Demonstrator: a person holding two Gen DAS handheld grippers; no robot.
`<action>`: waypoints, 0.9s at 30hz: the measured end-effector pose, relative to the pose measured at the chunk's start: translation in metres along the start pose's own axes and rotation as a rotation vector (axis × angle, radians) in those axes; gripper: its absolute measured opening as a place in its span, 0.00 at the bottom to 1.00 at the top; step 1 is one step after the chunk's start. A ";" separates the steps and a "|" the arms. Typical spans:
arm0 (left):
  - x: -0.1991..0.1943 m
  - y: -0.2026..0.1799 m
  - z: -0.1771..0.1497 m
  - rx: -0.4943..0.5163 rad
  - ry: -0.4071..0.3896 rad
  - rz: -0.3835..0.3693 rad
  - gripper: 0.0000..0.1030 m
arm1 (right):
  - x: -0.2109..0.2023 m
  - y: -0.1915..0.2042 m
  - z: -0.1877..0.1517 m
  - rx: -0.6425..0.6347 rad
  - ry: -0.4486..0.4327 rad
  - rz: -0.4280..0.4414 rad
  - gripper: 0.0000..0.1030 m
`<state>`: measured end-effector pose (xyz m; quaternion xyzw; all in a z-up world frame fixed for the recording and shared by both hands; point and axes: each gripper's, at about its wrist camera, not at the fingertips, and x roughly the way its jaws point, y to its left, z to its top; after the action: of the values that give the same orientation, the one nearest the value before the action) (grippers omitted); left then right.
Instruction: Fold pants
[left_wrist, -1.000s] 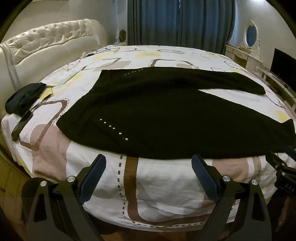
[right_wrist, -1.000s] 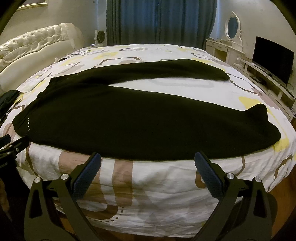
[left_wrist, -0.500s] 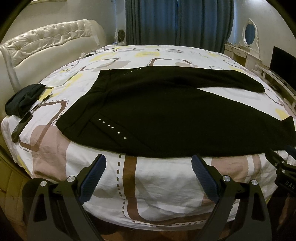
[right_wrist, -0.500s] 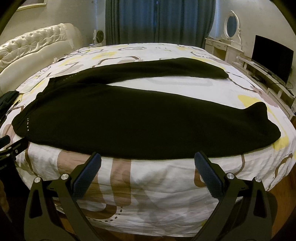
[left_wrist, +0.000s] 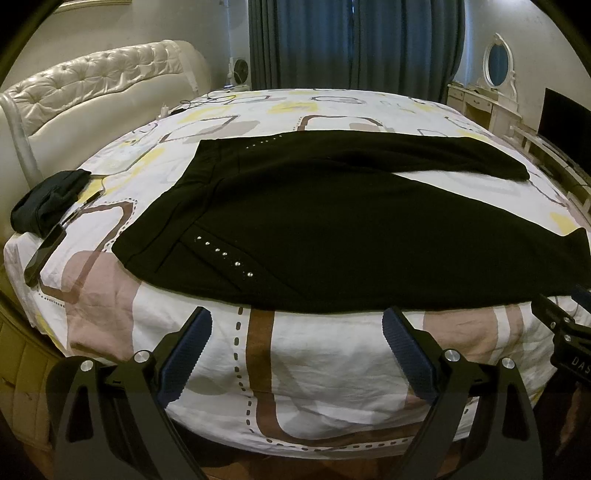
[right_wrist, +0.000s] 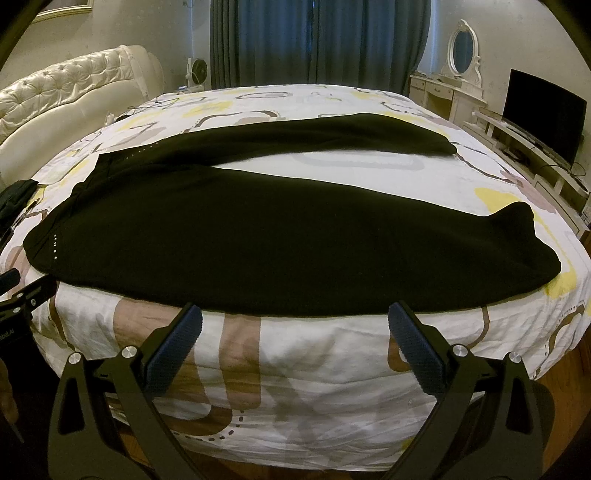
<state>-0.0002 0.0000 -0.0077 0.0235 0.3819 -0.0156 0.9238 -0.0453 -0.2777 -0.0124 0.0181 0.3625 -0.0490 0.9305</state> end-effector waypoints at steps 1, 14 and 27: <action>0.000 0.000 0.000 0.000 0.001 0.000 0.90 | 0.000 0.000 0.000 0.000 0.000 0.000 0.98; 0.000 0.000 -0.001 0.011 0.001 0.007 0.90 | 0.000 0.000 0.001 0.001 0.002 0.000 0.98; 0.000 0.000 0.000 0.013 0.005 0.004 0.90 | 0.000 -0.001 0.000 0.002 0.004 0.002 0.98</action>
<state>-0.0005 0.0002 -0.0080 0.0302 0.3839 -0.0159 0.9228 -0.0449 -0.2786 -0.0126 0.0196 0.3642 -0.0487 0.9298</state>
